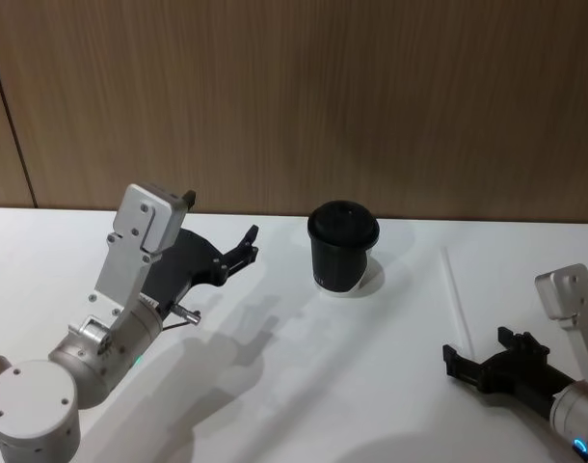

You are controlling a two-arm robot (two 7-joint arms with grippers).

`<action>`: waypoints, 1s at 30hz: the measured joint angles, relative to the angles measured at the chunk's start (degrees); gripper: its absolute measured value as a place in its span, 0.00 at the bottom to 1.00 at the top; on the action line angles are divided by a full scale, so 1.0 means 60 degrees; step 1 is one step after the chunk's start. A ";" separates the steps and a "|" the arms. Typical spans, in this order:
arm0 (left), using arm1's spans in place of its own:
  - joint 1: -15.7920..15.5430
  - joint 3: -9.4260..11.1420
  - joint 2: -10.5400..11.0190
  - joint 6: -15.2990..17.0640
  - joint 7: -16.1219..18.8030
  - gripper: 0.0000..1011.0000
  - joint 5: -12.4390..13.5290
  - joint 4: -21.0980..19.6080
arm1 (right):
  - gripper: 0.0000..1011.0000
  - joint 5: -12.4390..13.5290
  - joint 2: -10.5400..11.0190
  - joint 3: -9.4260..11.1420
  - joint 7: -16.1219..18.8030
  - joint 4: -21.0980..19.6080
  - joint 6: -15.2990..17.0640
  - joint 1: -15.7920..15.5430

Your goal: Pick up the straw with one hand, pass it to the other hand, and insert it into the cup.

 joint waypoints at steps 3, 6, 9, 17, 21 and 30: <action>0.0000 0.0000 0.0000 -0.0001 0.0000 0.99 0.0001 0.0000 | 0.99 -0.0024 0.0008 -0.0003 0.0023 0.0006 -0.0016 -0.0010; 0.0001 0.0000 0.0000 -0.0001 0.0000 0.99 0.0000 0.0000 | 0.92 -0.0043 0.0016 -0.0008 0.0050 0.0009 -0.0028 -0.0021; 0.0001 0.0000 0.0000 -0.0001 0.0000 0.99 0.0000 0.0000 | 0.87 -0.0055 0.0021 -0.0012 0.0064 0.0011 -0.0035 -0.0028; 0.0001 0.0000 0.0000 -0.0001 0.0000 0.99 0.0000 0.0000 | 0.76 -0.0086 0.0031 -0.0013 0.0082 0.0020 -0.0044 -0.0039; 0.0000 0.0000 0.0000 -0.0001 0.0000 0.99 0.0000 0.0000 | 0.73 -0.0100 0.0034 -0.0013 0.0087 0.0021 -0.0046 -0.0042; 0.0000 0.0000 0.0000 -0.0001 0.0000 0.99 0.0000 0.0000 | 0.68 -0.0115 0.0040 -0.0012 0.0096 0.0018 -0.0047 -0.0049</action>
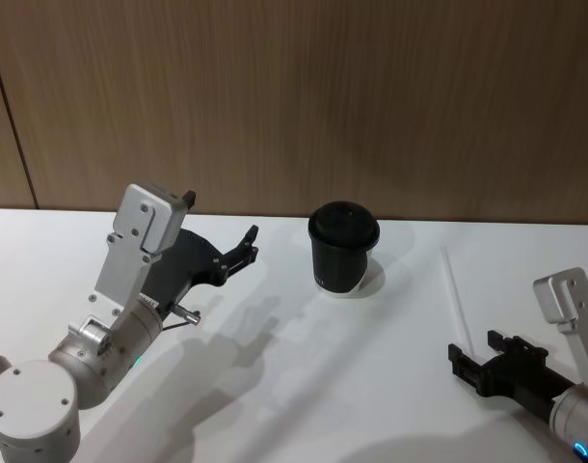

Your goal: Pick up the straw with one hand, pass it to the other hand, and insert it into the cup.

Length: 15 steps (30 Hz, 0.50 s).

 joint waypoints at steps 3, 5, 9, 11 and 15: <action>0.0000 0.0000 0.0000 0.0000 0.0000 0.99 0.0000 0.0000 | 0.65 -0.0002 0.0003 0.0001 0.0001 -0.0001 0.0000 -0.0001; 0.0000 0.0000 0.0001 0.0000 0.0000 0.99 0.0000 0.0000 | 0.64 -0.0005 0.0005 0.0000 0.0001 0.0000 0.0000 -0.0002; 0.0000 0.0000 0.0000 0.0000 0.0000 0.99 0.0000 0.0000 | 0.62 -0.0009 0.0005 0.0000 0.0001 0.0000 -0.0001 -0.0004; -0.0001 0.0000 0.0000 0.0000 0.0000 0.99 0.0000 0.0001 | 0.60 -0.0012 0.0005 0.0000 0.0001 0.0001 -0.0001 -0.0005; 0.0000 0.0000 0.0000 0.0000 0.0000 0.99 0.0000 0.0000 | 0.58 -0.0016 0.0005 0.0000 0.0001 0.0003 -0.0001 -0.0004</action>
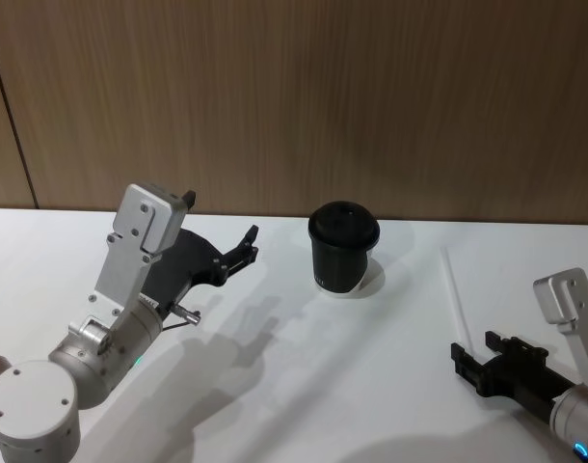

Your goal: Pick up the straw with one hand, pass it to the other hand, and insert it into the cup.

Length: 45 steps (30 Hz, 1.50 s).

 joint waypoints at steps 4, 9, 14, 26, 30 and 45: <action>0.0000 0.0000 0.0000 0.0000 0.0000 0.99 0.0000 0.0000 | 0.55 0.0000 0.0000 0.0000 -0.0001 0.0002 -0.0001 -0.0001; 0.0000 0.0001 0.0000 0.0000 0.0000 0.99 -0.0001 0.0000 | 0.53 0.0000 0.0000 0.0000 -0.0001 0.0007 -0.0001 0.0000; 0.0000 0.0001 0.0000 0.0000 0.0000 0.99 0.0000 0.0000 | 0.49 0.0000 0.0000 0.0000 -0.0002 0.0011 -0.0001 0.0000; 0.0000 0.0000 0.0001 0.0000 0.0000 0.99 0.0000 0.0000 | 0.41 0.0000 0.0000 0.0000 -0.0002 0.0013 0.0002 0.0000; 0.0000 0.0000 0.0000 0.0000 0.0000 0.99 0.0000 0.0001 | 0.38 0.0000 0.0000 0.0000 -0.0002 0.0013 0.0004 -0.0001; 0.0000 0.0001 0.0001 0.0000 0.0000 0.99 0.0000 0.0000 | 0.29 0.0001 0.0000 -0.0001 -0.0001 0.0013 0.0006 -0.0001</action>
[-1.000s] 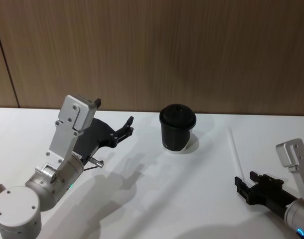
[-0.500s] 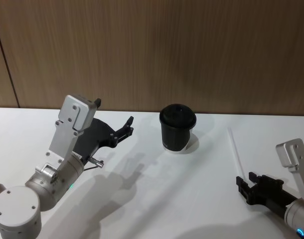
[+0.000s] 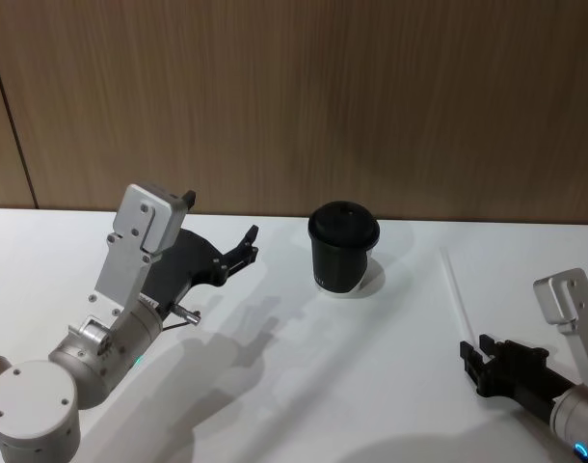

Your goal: Pick up the straw with one hand, pass it to the other hand, and insert it into the cup.

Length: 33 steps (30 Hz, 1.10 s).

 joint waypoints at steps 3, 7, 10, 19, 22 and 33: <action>0.0000 0.0000 -0.0001 0.0000 0.0000 0.99 0.0000 0.0000 | 0.27 0.0000 0.0000 0.0001 0.0000 0.0000 0.0000 0.0000; 0.0000 0.0000 -0.0001 0.0000 0.0000 0.99 0.0000 0.0000 | 0.24 0.0000 0.0000 0.0001 0.0000 0.0001 0.0000 0.0000; 0.0000 0.0000 -0.0001 0.0000 0.0000 0.99 0.0000 0.0000 | 0.23 0.0000 0.0000 0.0001 0.0000 0.0000 0.0000 0.0000; 0.0000 0.0000 -0.0001 0.0000 0.0000 0.99 0.0000 0.0000 | 0.17 0.0000 0.0000 0.0001 -0.0001 0.0000 0.0001 0.0000; 0.0000 0.0000 -0.0001 0.0000 0.0000 0.99 0.0000 0.0000 | 0.15 0.0000 0.0000 0.0000 0.0000 0.0000 0.0001 0.0000; 0.0000 0.0000 -0.0001 0.0000 0.0000 0.99 0.0000 0.0001 | 0.09 0.0000 0.0000 0.0001 -0.0001 0.0000 0.0001 0.0000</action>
